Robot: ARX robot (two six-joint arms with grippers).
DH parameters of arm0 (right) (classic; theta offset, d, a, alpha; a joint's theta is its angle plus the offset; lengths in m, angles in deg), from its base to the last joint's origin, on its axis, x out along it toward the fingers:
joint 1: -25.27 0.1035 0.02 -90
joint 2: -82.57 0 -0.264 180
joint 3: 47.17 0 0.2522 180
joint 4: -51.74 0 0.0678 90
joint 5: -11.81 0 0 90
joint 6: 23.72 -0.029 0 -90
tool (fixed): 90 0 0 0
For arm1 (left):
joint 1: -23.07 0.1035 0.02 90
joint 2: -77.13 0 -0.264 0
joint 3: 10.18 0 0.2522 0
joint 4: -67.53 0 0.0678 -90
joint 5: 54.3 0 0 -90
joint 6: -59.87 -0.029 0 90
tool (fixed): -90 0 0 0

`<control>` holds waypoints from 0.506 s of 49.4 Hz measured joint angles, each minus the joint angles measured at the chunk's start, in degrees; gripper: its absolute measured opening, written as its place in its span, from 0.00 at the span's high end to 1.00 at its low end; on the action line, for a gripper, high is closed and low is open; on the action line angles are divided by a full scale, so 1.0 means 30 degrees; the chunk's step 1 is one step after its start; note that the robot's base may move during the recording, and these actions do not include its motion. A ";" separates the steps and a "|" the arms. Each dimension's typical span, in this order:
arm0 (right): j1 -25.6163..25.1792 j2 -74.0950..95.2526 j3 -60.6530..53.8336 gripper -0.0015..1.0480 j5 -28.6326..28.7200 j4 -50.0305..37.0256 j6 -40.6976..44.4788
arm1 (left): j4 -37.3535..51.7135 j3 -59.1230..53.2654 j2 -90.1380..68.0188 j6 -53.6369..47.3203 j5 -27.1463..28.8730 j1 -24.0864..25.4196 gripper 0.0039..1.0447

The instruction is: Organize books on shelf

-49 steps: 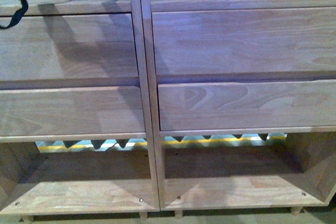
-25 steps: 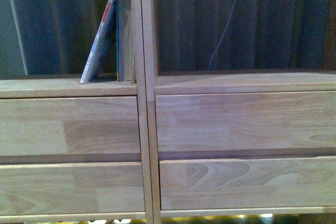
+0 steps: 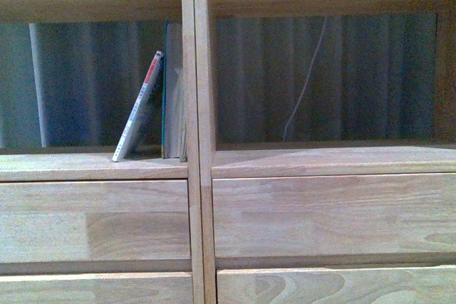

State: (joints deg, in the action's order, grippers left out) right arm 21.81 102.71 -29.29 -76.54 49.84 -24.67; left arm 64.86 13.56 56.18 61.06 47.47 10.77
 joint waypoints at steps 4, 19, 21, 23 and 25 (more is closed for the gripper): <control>0.0991 -0.0568 -0.0182 0.77 -0.0270 0.0306 0.0131 | -0.0109 -0.0503 0.0641 -0.0066 -0.0670 0.0692 0.84; 0.1086 -0.2200 -0.0969 0.97 -0.0539 0.0954 0.0226 | -0.0648 -0.1654 0.2324 -0.0197 -0.3657 0.3920 0.98; 0.1086 -0.2404 -0.1129 0.97 -0.0452 0.1064 0.0233 | -0.0714 -0.1785 0.2521 -0.0197 -0.3810 0.3956 0.98; 0.1086 -0.2565 -0.1137 0.97 -0.0503 0.1129 0.0248 | -0.0780 -0.1894 0.2696 -0.0204 -0.3883 0.3971 0.98; 0.1086 -0.2834 -0.1137 0.97 -0.0488 0.1333 0.0248 | -0.0867 -0.2018 0.2892 -0.0204 -0.3876 0.3985 0.98</control>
State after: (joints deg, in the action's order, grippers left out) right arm 25.07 94.21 -32.70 -78.00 53.84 -23.93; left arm 62.26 7.50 64.86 60.45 35.84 22.73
